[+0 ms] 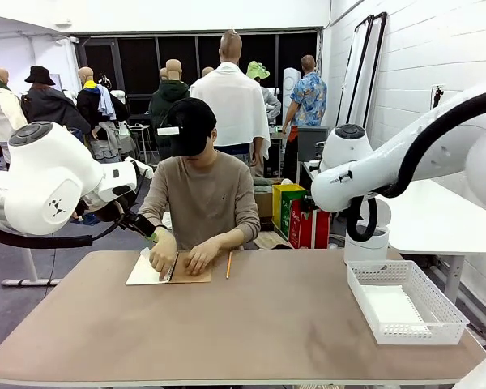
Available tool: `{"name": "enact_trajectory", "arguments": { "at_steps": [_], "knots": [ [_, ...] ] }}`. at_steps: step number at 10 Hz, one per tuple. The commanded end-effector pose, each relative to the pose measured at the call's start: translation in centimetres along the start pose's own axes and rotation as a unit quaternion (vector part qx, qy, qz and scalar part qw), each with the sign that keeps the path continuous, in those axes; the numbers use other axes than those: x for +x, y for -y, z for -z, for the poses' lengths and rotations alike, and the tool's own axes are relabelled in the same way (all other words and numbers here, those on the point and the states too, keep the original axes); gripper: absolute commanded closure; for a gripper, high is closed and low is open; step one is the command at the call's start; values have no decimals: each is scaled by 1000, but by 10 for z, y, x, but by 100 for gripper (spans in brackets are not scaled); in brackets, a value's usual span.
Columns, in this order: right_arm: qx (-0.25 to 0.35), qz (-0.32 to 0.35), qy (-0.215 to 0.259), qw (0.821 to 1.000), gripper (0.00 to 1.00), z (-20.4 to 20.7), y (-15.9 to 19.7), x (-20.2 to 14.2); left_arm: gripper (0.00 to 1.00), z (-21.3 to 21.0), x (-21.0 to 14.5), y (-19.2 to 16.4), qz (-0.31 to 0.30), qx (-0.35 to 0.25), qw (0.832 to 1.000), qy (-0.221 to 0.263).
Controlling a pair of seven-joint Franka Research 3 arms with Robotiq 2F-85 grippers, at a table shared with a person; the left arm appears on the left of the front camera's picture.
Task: Sort the paper based on its condition.
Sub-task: If a person hands you a paper, place it in the Organizing basket , and if it's crumpled, put it in the Trash can.
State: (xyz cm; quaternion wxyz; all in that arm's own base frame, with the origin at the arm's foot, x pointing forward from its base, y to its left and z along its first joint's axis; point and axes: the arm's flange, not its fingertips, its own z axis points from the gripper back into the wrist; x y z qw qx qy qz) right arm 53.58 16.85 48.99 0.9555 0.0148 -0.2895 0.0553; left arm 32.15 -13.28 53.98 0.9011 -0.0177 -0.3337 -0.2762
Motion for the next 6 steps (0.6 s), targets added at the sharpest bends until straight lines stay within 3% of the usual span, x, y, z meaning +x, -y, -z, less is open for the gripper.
{"name": "enact_trajectory", "arguments": {
  "at_steps": [1, 4, 6],
  "knots": [
    [64, -57, -1, 996, 0, -14, 8, -29, 0, 0, -1, -1, -1, -1, 1000, 0],
    [97, -93, -19, 991, 0, -26, 5, -38, 0, 0, -1, -1, -1, -1, 1000, 0],
    [65, -72, -4, 995, 0, -17, -16, -37, 0, 0, -1, -1, -1, -1, 1000, 0]
  ]
}}
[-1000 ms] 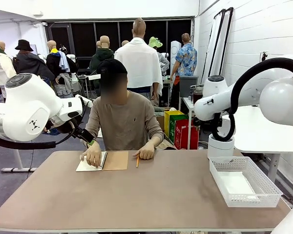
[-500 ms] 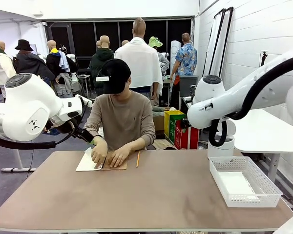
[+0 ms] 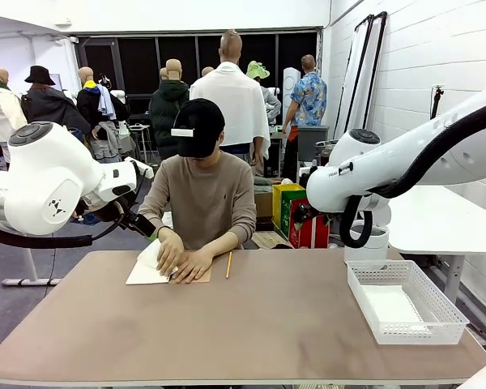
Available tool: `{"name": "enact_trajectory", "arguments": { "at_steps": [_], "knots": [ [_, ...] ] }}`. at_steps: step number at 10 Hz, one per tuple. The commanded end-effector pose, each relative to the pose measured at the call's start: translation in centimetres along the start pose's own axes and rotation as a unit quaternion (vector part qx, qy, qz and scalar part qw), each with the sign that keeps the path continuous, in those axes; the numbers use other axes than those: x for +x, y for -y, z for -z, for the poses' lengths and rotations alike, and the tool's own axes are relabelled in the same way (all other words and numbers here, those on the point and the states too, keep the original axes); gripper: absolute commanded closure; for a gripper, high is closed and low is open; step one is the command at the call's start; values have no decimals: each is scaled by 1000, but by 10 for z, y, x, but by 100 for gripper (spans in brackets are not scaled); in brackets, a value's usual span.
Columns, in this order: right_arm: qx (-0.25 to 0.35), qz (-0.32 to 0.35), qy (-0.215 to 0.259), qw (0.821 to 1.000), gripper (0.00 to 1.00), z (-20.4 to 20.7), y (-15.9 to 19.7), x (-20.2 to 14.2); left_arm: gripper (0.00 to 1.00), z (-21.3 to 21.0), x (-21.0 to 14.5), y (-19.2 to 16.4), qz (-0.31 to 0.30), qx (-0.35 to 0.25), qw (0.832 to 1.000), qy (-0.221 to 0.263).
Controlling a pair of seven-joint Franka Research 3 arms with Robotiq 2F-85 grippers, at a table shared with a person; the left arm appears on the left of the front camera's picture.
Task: Sort the paper based on its condition.
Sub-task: If a person hands you a paper, place it in the Organizing basket , and if it's crumpled, put it in the Trash can.
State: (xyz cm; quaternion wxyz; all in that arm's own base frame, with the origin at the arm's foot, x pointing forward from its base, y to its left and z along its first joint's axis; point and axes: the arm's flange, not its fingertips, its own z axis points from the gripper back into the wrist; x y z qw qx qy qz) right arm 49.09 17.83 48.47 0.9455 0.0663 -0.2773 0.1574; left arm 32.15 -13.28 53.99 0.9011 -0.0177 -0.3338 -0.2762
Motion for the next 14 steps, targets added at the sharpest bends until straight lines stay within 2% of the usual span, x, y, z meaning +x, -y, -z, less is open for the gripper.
{"name": "enact_trajectory", "arguments": {
  "at_steps": [1, 3, 5, 9, 11, 12, 14],
  "knots": [
    [-14, 11, 3, 1000, 0, 3, -1, 2, 0, 0, -1, -1, -1, -1, 1000, 0],
    [-1, 3, 0, 1000, 0, 0, 2, 0, 0, 0, -1, -1, -1, -1, 1000, 0],
    [71, -44, 6, 996, 0, -24, -12, -4, 0, 0, -1, -1, -1, -1, 1000, 0],
    [99, -129, -5, 987, 0, -64, -22, -18, 0, 0, -1, -1, -1, -1, 1000, 0],
    [127, -179, -22, 975, 0, -87, -21, -25, 0, 0, -1, -1, -1, -1, 1000, 0],
    [152, -192, -17, 969, 0, -97, -18, -29, 0, 0, -1, -1, -1, -1, 1000, 0],
    [166, -185, 21, 968, 0, -106, -16, -35, 0, 0, -1, -1, -1, -1, 1000, 0]
  ]
}}
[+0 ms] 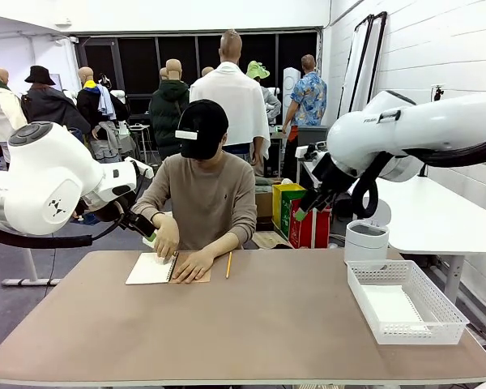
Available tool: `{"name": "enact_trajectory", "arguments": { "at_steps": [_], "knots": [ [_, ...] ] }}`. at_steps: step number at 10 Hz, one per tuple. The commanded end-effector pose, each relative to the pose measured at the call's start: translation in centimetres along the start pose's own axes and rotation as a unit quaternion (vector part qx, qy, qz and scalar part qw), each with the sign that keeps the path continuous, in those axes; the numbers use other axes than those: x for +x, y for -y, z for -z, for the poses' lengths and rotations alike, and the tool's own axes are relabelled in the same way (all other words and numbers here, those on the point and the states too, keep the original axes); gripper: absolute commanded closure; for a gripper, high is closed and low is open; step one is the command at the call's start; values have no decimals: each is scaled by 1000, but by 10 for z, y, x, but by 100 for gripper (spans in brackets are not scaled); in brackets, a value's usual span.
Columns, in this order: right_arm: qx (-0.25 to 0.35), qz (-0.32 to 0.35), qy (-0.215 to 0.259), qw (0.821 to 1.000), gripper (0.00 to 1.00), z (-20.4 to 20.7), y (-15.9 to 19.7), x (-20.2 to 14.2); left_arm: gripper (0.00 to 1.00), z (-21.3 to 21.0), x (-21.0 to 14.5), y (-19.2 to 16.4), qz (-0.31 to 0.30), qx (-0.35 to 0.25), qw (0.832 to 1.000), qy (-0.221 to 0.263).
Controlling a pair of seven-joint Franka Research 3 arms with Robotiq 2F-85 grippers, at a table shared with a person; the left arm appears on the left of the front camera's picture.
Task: Sort the paper based on its condition.
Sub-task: If a person hands you a paper, place it in the Organizing basket , and if it's crumpled, put it in the Trash can.
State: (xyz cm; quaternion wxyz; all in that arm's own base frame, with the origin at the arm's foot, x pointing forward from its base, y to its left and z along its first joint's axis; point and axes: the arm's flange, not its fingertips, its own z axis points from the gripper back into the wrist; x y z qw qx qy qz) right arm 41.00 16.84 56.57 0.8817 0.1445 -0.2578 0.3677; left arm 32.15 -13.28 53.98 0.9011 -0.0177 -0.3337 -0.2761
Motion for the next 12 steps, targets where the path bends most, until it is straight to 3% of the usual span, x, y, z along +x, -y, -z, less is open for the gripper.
{"name": "enact_trajectory", "arguments": {
  "at_steps": [1, 5, 12],
  "knots": [
    [24, -7, 45, 999, 0, 1, -2, -16, 0, 0, -1, -1, -1, -1, 1000, 0],
    [32, -11, 95, 995, 0, -2, -11, -17, 0, 0, -1, -1, -1, -1, 1000, 0],
    [20, -1, 75, 997, 0, -9, -14, -8, 0, 0, -1, -1, -1, -1, 1000, 0]
  ]
}}
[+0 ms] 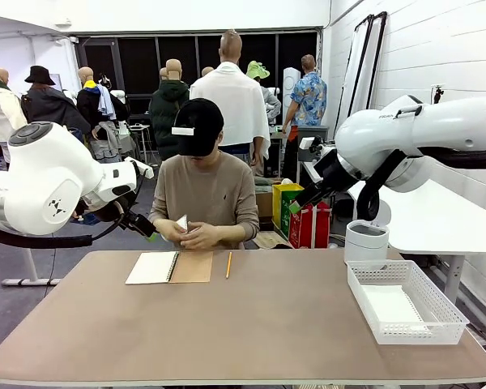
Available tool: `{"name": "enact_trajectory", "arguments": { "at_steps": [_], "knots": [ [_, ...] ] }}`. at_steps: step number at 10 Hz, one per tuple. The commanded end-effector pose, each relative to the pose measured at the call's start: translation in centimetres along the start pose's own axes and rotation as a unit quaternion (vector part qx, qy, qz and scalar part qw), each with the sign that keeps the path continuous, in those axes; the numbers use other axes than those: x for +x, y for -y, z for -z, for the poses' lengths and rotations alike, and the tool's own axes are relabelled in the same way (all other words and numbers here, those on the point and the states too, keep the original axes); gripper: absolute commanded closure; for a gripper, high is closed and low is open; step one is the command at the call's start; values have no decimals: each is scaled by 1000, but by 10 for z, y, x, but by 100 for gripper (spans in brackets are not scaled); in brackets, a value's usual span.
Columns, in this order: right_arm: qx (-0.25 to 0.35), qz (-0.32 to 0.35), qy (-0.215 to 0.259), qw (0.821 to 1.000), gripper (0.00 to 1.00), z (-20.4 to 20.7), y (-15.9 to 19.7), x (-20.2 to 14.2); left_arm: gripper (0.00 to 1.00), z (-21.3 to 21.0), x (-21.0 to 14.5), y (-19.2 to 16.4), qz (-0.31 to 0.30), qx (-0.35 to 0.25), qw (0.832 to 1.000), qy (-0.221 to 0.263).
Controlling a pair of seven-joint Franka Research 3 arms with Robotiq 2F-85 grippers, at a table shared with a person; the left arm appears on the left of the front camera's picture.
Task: Sort the paper based on its condition.
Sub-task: If a person hands you a paper, place it in the Organizing basket , and if it's crumpled, put it in the Trash can.
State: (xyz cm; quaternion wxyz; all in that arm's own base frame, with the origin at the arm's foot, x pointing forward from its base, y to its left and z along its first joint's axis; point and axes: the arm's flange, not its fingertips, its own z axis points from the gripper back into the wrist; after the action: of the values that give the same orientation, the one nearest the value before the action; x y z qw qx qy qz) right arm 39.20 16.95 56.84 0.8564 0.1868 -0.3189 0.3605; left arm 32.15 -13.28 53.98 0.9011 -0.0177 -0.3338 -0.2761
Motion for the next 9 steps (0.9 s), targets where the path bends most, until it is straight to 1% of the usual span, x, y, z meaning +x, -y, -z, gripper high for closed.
{"name": "enact_trajectory", "arguments": {
  "at_steps": [1, 9],
  "knots": [
    [3, 0, -2, 1000, 0, -1, 0, 1, 0, 0, -1, -1, -1, -1, 1000, 0],
    [3, 0, -2, 1000, 0, -1, 0, 1, 0, 0, -1, -1, -1, -1, 1000, 0]
  ]
}}
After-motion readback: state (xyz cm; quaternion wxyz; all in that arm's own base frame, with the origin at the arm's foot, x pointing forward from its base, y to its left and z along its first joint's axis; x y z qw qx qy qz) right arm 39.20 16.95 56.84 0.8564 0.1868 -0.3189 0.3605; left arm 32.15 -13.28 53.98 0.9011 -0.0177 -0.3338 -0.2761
